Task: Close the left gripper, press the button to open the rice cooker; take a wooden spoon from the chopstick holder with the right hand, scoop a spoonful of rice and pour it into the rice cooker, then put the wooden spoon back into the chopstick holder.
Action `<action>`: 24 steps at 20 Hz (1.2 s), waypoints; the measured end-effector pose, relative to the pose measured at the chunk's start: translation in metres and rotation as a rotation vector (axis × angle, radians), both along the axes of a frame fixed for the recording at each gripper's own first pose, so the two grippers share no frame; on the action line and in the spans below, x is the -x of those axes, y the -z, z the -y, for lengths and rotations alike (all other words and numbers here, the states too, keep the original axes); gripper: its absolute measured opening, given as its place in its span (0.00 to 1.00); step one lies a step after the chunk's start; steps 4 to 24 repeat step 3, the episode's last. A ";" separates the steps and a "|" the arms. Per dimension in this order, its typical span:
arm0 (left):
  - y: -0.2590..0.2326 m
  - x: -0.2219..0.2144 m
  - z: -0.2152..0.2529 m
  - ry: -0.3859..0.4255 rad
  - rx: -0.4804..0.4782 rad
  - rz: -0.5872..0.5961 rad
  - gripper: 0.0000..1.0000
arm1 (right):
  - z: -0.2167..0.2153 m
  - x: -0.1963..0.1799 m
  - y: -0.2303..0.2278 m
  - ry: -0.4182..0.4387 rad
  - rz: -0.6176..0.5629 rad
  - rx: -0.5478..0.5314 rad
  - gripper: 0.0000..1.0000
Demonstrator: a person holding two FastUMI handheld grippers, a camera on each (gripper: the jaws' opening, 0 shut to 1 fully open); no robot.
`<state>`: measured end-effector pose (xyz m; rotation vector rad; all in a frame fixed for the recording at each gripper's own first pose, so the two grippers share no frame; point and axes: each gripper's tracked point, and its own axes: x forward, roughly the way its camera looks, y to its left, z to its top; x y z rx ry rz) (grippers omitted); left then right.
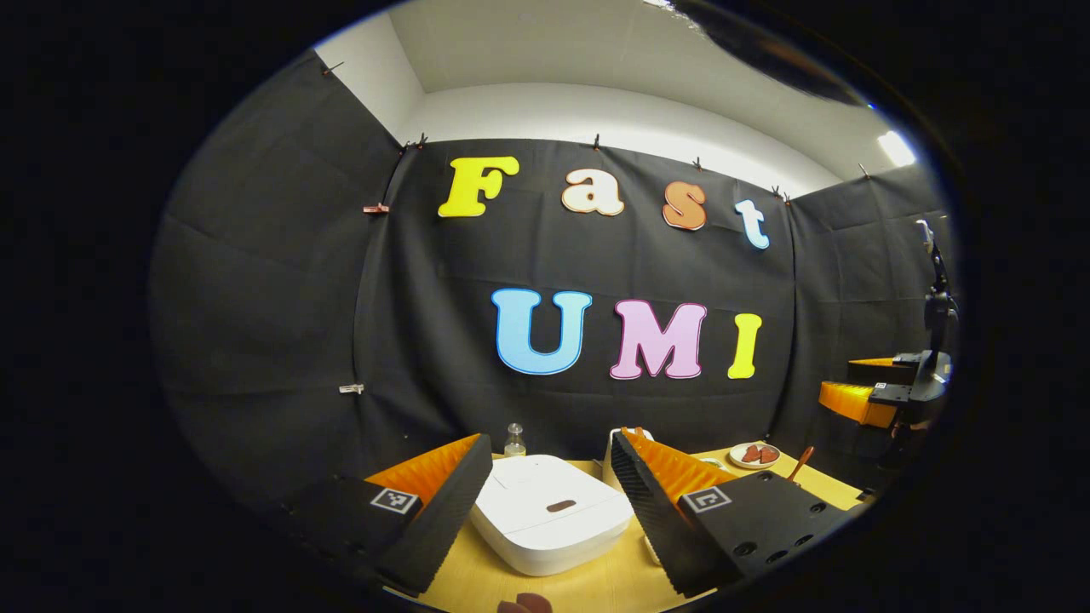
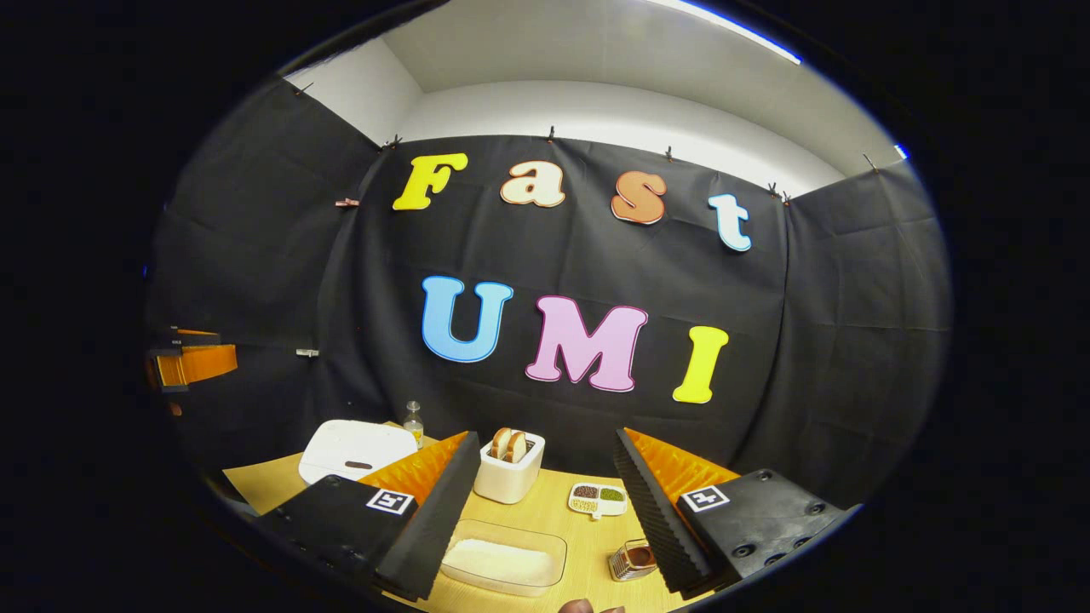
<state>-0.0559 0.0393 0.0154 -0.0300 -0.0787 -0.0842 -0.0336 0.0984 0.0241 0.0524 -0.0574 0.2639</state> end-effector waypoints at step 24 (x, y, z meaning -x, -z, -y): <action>0.000 -0.003 -0.001 -0.004 -0.004 -0.001 0.96 | 0.003 0.001 -0.001 0.007 -0.005 -0.010 0.98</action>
